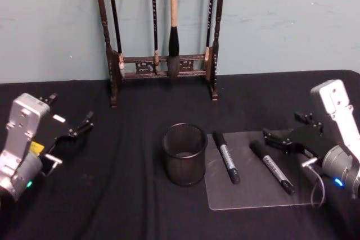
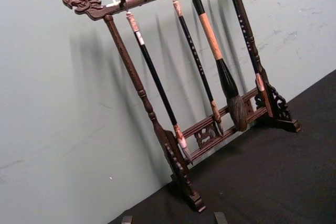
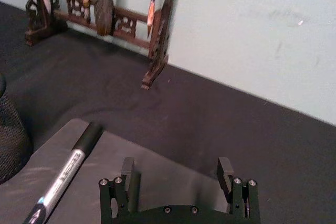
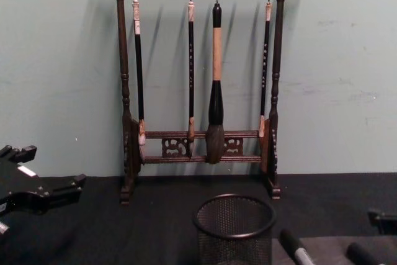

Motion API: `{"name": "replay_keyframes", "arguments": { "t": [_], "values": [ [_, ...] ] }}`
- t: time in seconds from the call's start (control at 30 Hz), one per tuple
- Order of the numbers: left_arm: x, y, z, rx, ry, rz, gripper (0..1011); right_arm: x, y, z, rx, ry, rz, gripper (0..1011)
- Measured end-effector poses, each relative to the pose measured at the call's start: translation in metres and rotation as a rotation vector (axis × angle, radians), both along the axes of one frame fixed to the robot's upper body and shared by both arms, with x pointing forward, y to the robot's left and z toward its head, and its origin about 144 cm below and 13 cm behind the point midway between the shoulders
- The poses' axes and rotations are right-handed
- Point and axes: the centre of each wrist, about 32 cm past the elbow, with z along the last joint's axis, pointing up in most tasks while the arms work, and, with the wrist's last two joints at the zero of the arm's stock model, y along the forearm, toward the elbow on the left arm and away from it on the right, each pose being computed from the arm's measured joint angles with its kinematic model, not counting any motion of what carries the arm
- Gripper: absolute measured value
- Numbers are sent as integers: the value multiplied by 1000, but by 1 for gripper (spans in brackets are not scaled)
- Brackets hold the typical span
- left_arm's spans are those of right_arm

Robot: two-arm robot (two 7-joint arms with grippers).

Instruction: Pick up the water-based marker from the table and place it into the pen holder.

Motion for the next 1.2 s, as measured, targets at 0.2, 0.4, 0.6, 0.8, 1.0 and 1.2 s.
{"name": "replay_keyframes", "arguments": {
  "t": [0.2, 0.4, 0.6, 0.8, 1.0, 1.2],
  "values": [
    [0, 0, 0, 0, 0, 0, 1009, 1, 3, -2, -1, 63, 6, 1002],
    [0, 0, 0, 0, 0, 0, 1009, 5, 6, -7, 9, 118, 14, 1002],
    [0, 0, 0, 0, 0, 0, 1009, 7, 8, -10, 30, 161, 24, 1002],
    [0, 0, 0, 0, 0, 0, 1009, 8, 9, -12, 40, 179, 27, 1002],
    [0, 0, 0, 0, 0, 0, 1009, 8, 9, -14, 40, 190, 31, 1002],
    [0, 0, 0, 0, 0, 0, 1009, 10, 11, -16, 39, 204, 36, 1003]
  ]
}}
